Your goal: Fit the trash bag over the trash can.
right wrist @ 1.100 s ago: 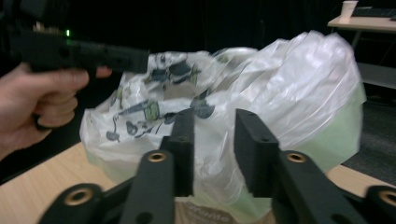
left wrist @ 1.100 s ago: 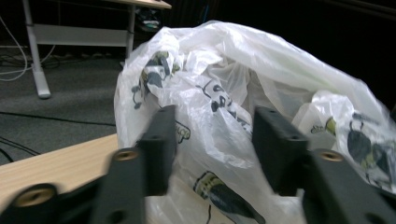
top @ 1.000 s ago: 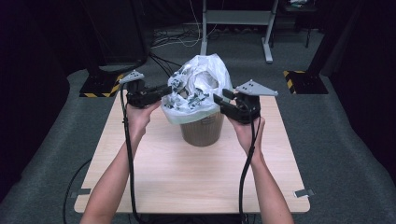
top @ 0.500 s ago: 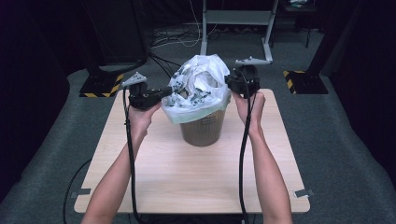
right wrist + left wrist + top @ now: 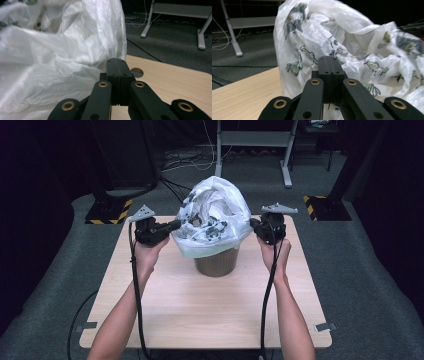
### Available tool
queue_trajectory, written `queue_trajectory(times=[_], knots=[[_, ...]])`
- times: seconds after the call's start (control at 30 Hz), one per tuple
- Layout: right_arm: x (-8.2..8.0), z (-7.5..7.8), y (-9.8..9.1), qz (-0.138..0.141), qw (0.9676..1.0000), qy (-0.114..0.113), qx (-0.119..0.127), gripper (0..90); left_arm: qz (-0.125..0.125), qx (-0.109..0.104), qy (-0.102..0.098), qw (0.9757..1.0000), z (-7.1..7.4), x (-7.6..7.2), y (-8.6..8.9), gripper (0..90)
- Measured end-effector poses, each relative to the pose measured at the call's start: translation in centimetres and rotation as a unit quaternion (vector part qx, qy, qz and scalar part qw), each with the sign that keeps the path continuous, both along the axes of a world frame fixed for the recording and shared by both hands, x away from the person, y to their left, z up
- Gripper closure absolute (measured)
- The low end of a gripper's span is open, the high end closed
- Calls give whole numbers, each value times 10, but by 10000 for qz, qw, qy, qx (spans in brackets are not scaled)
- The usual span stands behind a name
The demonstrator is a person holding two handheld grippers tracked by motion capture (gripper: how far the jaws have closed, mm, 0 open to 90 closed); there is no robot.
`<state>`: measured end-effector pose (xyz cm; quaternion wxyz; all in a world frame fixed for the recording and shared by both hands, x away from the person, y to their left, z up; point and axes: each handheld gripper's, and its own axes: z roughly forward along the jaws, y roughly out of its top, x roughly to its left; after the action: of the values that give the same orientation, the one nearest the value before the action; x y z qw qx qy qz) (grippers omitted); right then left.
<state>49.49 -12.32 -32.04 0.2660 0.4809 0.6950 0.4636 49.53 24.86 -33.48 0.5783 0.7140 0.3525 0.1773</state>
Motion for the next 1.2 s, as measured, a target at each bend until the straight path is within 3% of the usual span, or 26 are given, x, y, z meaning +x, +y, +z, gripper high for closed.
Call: queue_trajectory(times=[0.2,0.33,0.6,0.63,0.73,0.93,1.07,1.2], knots=[[2,-16,-4,46,9998,203,68,900,191,42,210,9996,-11,15,8,900],[-1,-26,2,142,9994,306,-49,900,320,45,403,9987,-16,34,7,900],[-9,-35,6,448,9976,510,-137,900,579,68,544,9968,-14,64,-3,898],[-11,-34,6,457,9976,489,-155,892,655,46,547,9963,-14,64,-2,891],[-17,-23,-3,476,9986,226,48,696,770,-70,566,9954,-13,59,3,727],[-20,3,-15,396,9987,-227,212,535,884,-270,426,9948,-8,40,15,534],[-11,17,-14,469,9979,-331,288,466,872,-343,323,9951,-1,28,16,458],[8,25,-6,489,9980,-193,340,406,804,-390,196,9958,5,19,14,430]])
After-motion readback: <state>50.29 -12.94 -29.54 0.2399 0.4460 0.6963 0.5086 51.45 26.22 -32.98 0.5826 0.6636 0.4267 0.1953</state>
